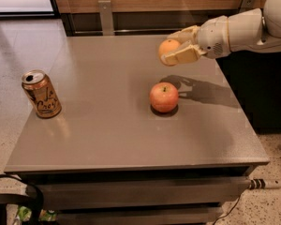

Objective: Move orange near orange can

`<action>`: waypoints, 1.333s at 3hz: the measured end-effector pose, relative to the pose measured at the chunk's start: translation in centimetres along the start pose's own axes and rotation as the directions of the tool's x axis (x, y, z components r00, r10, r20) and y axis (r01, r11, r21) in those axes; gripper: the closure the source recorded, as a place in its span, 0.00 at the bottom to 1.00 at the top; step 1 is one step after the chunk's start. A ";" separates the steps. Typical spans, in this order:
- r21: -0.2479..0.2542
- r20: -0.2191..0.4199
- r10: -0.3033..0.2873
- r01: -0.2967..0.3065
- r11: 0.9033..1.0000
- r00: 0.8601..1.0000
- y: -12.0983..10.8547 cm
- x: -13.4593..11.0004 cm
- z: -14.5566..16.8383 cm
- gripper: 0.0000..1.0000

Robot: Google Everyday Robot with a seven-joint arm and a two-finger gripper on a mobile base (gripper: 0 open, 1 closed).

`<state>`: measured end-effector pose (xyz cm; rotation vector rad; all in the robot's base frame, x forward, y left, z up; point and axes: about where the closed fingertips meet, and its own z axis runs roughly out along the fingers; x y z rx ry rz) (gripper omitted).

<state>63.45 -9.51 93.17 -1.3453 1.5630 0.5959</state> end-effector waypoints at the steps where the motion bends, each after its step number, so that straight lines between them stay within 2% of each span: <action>1: -0.045 0.024 -0.017 0.018 0.999 1.000 2.1 -2.1 1.3 1.00; 2: -0.132 0.078 -0.012 0.022 0.991 0.997 5.3 -3.2 4.7 1.00; 4: -0.223 0.118 -0.045 0.070 0.972 0.992 11.0 -4.9 8.9 1.00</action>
Offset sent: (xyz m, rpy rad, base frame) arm -0.0599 0.1174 -0.0202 0.1205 0.0671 0.2518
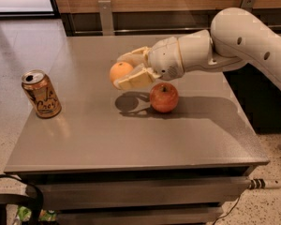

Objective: Move orange near orange can

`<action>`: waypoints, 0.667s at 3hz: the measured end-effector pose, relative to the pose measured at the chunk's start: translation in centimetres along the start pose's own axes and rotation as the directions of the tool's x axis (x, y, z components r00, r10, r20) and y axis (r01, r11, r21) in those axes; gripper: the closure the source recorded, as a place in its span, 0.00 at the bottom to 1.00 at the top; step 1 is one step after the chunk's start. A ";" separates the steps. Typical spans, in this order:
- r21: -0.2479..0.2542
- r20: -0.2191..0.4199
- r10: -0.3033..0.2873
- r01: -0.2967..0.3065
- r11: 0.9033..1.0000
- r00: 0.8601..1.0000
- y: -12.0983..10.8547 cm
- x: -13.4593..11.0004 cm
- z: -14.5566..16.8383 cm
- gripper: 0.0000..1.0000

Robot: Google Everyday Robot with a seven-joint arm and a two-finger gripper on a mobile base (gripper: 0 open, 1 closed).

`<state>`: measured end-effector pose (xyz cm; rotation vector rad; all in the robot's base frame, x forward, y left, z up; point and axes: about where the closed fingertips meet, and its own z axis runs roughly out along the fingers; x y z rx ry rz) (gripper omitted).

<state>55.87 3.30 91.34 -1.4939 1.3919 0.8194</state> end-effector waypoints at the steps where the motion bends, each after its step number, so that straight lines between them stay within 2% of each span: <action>1: -0.081 0.046 -0.036 0.040 0.996 0.998 2.4 -1.9 3.0 1.00; 2: -0.127 0.079 -0.054 0.064 0.990 0.995 3.4 -2.9 4.4 1.00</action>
Offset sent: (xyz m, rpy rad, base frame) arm -0.0442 0.0700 0.0068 0.0780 -0.0113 0.2147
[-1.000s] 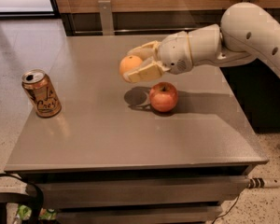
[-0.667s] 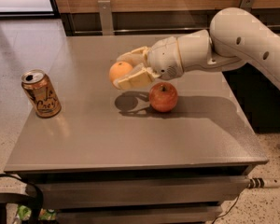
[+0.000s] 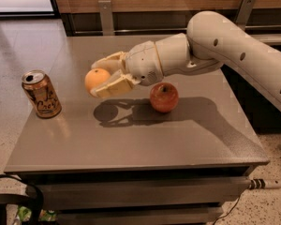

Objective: Move orange near orange can

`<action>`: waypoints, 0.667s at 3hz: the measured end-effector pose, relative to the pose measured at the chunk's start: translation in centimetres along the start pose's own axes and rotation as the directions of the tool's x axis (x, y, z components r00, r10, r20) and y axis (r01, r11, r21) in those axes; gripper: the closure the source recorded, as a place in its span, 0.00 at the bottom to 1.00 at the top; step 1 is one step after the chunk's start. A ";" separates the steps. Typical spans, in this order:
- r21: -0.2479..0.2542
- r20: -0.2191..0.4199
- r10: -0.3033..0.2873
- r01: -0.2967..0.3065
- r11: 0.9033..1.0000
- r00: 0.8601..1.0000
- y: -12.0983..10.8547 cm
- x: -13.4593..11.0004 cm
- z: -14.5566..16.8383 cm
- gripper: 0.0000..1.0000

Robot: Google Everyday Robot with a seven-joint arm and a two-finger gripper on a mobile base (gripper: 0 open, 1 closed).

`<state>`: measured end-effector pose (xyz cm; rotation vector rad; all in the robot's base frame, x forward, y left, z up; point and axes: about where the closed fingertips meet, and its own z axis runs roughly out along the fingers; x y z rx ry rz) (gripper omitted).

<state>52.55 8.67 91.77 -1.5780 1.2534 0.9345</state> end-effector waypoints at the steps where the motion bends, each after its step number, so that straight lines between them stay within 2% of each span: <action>1: -0.002 -0.002 0.000 0.000 1.000 1.000 0.1 0.0 0.2 1.00; 2: -0.001 -0.021 0.008 -0.008 1.000 1.000 0.2 0.2 1.1 1.00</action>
Offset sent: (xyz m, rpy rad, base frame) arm -0.0009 0.0124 -0.0134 -0.0409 0.0136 -0.0244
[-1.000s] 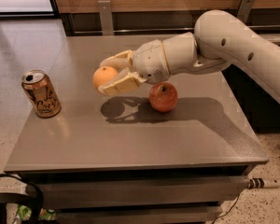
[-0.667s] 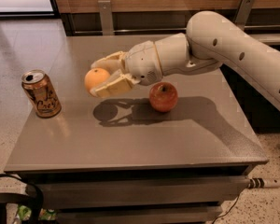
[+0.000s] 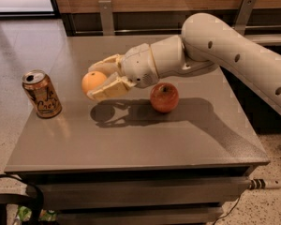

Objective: Move orange near orange can

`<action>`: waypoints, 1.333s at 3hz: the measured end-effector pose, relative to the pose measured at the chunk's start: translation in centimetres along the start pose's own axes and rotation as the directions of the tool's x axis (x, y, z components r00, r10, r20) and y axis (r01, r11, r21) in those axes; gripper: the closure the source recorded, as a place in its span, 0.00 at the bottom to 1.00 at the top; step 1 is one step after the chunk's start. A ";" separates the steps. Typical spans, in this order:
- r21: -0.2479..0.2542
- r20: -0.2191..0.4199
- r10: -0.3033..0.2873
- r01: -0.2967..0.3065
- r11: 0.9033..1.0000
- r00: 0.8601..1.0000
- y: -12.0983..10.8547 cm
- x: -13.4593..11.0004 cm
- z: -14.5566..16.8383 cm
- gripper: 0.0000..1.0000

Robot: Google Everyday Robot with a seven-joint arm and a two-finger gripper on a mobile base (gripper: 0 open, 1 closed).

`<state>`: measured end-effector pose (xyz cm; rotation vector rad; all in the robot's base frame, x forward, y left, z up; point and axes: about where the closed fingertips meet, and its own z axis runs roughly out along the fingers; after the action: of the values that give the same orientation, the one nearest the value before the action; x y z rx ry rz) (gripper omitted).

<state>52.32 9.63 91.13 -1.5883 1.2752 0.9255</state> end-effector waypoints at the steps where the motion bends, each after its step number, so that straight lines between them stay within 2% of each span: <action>1: -0.011 -0.010 -0.009 0.009 1.000 1.000 0.6 -0.3 2.5 1.00; 3: -0.072 0.006 -0.009 0.009 0.997 1.000 2.3 0.0 7.5 1.00; 4: -0.086 -0.019 -0.003 0.001 0.996 1.000 3.0 1.1 8.8 1.00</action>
Offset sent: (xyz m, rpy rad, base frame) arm -0.0266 0.0789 -0.0323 -0.0042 0.0131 0.0774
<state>49.37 17.23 86.57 -1.6687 1.2615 0.9779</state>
